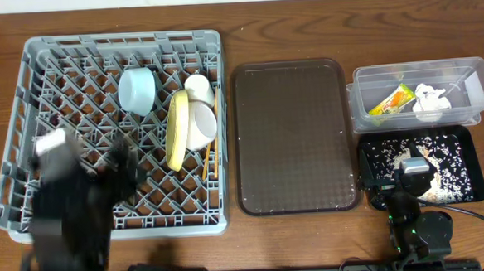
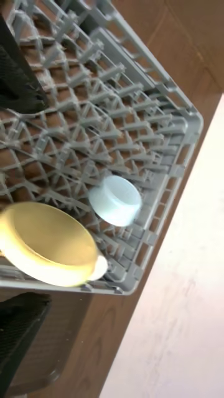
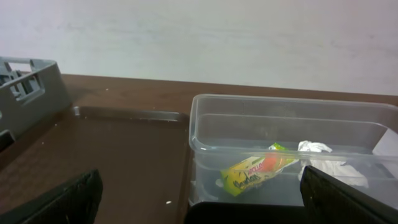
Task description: Sort waste into correct bins and load items into the dishwasher rack
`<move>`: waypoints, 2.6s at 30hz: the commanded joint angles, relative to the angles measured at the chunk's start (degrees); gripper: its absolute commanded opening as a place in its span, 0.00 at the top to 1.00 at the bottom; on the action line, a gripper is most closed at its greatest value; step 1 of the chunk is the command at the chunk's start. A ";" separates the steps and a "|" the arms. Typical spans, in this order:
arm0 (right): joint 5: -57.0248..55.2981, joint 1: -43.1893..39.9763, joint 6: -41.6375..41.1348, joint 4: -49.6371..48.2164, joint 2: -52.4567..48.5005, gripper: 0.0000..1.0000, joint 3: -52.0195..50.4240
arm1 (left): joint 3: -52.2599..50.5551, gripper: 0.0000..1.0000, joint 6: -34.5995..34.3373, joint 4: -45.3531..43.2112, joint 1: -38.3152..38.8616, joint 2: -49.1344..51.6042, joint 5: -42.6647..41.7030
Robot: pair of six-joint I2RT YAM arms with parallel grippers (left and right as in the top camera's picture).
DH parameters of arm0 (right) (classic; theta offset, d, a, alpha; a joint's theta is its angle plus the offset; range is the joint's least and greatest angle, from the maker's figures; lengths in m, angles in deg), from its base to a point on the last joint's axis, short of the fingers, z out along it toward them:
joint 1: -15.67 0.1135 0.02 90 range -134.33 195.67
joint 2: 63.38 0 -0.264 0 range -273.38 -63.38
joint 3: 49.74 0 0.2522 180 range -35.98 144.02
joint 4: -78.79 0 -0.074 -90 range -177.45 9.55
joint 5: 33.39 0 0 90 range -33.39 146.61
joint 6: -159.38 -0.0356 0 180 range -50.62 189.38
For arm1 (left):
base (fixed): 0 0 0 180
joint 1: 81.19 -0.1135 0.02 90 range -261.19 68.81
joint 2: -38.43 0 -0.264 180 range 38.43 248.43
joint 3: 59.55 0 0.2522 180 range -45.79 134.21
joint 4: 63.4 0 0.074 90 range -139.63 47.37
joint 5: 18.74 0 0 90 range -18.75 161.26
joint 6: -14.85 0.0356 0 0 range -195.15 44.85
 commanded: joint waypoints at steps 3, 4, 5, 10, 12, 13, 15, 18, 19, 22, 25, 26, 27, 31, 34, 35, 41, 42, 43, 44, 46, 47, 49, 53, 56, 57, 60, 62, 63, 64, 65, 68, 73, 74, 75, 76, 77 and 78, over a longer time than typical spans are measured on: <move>-0.72 -0.26 0.68 0.31 0.35 0.01 -0.07 | -13.55 0.07 -0.37 0.11 0.13 -15.34 0.02; -0.72 -0.26 0.68 0.31 0.35 0.01 -0.07 | -15.96 0.07 -0.37 0.07 0.13 -18.45 0.02; -0.72 -0.26 0.68 0.31 0.35 0.01 -0.07 | -18.18 0.07 -0.57 -0.33 0.13 -21.18 0.02; -0.72 -0.26 0.68 0.31 0.35 0.01 -0.07 | -28.33 0.07 -0.55 -10.82 0.09 -30.45 -1.33; -0.72 -0.26 0.68 0.31 0.35 0.01 -0.07 | -33.35 0.07 -0.52 -19.56 0.09 -32.50 -2.93; -0.72 -0.26 0.68 0.31 0.35 0.01 -0.07 | -35.43 0.07 -0.55 -23.52 0.09 -32.96 -3.56; -0.72 -0.26 0.68 0.31 0.35 0.01 -0.07 | -40.46 0.07 -0.52 -33.94 0.09 -33.38 -5.62; -0.72 -0.26 0.68 0.31 0.35 0.01 -0.07 | -46.66 0.07 -0.52 -47.21 0.07 -33.38 -7.85; -0.72 -0.26 0.68 0.31 0.35 0.01 -0.07 | -48.68 0.07 -0.55 -51.10 0.09 -33.38 -7.91; -0.72 -0.26 0.68 0.31 0.35 0.01 -0.07 | -53.75 0.07 -0.55 -59.36 -0.04 -33.38 -8.11; -0.72 -0.26 0.68 0.31 0.35 0.01 -0.07 | -57.72 0.07 -0.55 -64.00 -0.04 -33.38 -8.11; -0.72 -0.26 0.68 0.31 0.35 0.01 -0.07 | -58.82 0.07 -0.55 -64.96 -0.04 -33.38 -8.13; -0.72 -0.26 0.68 0.31 0.35 0.01 -0.07 | -59.69 0.07 -0.55 -65.29 -0.04 -33.38 -8.37; -0.72 -0.26 0.68 0.31 0.35 0.01 -0.07 | -61.96 0.07 -0.52 -65.26 -0.04 -33.38 -8.79; -0.72 -0.26 0.68 0.31 0.35 0.01 -0.07 | -62.27 0.07 -0.52 -61.57 -0.74 -33.40 -9.05; -0.72 -0.26 0.68 0.31 0.35 0.01 -0.07 | -62.27 0.07 -0.52 -60.46 -1.33 -33.40 -9.35; -0.72 -0.26 0.68 0.31 0.35 0.01 -0.07 | -62.27 0.07 0.13 -55.74 -5.88 -33.40 -12.17; -0.72 -0.26 0.68 0.31 0.35 0.01 -0.07 | -62.27 0.07 1.44 -54.23 -6.32 -33.40 -13.03; -0.72 -0.26 0.68 0.31 0.35 0.01 -0.07 | -62.27 0.07 2.93 -52.72 -6.51 -33.40 -13.79; -0.72 -0.26 0.68 0.31 0.35 0.01 -0.07 | -62.27 0.07 4.63 -50.49 -6.56 -33.40 -13.90; -0.72 -0.26 0.68 0.31 0.35 0.01 -0.07 | -62.27 0.07 8.26 -48.85 -6.56 -33.38 -13.90; -0.72 -0.26 0.68 0.31 0.35 0.01 -0.07 | -62.27 0.07 11.17 -48.92 -6.56 -33.40 -14.36; -0.72 -0.26 0.68 0.31 0.35 0.01 -0.07 | -62.27 0.07 15.28 -48.92 -6.47 -33.40 -14.34; -0.72 -0.26 0.68 0.31 0.35 0.01 -0.07 | -62.27 0.07 20.37 -48.92 -5.38 -33.40 -14.32; -0.72 -0.26 0.68 0.31 0.35 0.01 -0.07 | -62.27 0.07 21.03 -48.92 -4.61 -33.40 -14.29; -0.72 -0.26 0.68 0.31 0.35 0.01 -0.07 | -62.27 0.07 21.00 -48.92 -4.55 -33.40 -14.29; -0.72 -0.26 0.68 0.31 0.35 0.01 -0.07 | -62.27 0.07 20.96 -49.13 -4.50 -33.40 -13.75; -0.72 -0.26 0.68 0.31 0.35 0.01 -0.07 | -62.27 0.07 20.98 -50.14 -4.50 -33.40 -13.62; -0.72 -0.26 0.68 0.31 0.35 0.01 -0.07 | -62.27 0.07 20.98 -51.47 -4.50 -33.40 -13.62; -0.72 -0.26 0.68 0.31 0.35 0.01 -0.07 | -62.27 0.07 20.98 -53.13 -4.50 -33.40 -13.62; -0.72 -0.26 0.68 0.31 0.35 0.01 -0.07 | -62.27 0.07 20.98 -55.08 -4.50 -33.40 -13.62; -0.72 -0.26 0.68 0.31 0.35 0.01 -0.07 | -62.27 0.07 20.98 -57.59 -4.50 -33.40 -13.62; -0.72 -0.26 0.68 0.31 0.35 0.01 -0.07 | -62.27 0.07 21.00 -54.77 -4.50 -33.40 -13.14; -0.72 -0.26 0.68 0.31 0.35 0.01 -0.07 | -62.27 0.07 20.98 -54.14 -4.50 -33.42 -12.72; -0.72 -0.26 0.68 0.31 0.35 0.01 -0.07 | -62.27 0.07 20.98 -53.48 -4.46 -33.40 -12.28; -0.72 -0.26 0.68 0.31 0.35 0.01 -0.07 | -62.27 0.07 20.98 -53.11 -4.39 -33.40 -12.09; -0.72 -0.26 0.68 0.31 0.35 0.01 -0.07 | -62.27 0.07 21.00 -52.98 -4.39 -33.40 -11.82; -0.72 -0.26 0.68 0.31 0.35 0.01 -0.07 | -62.27 0.07 20.98 -52.98 -4.39 -33.40 -11.72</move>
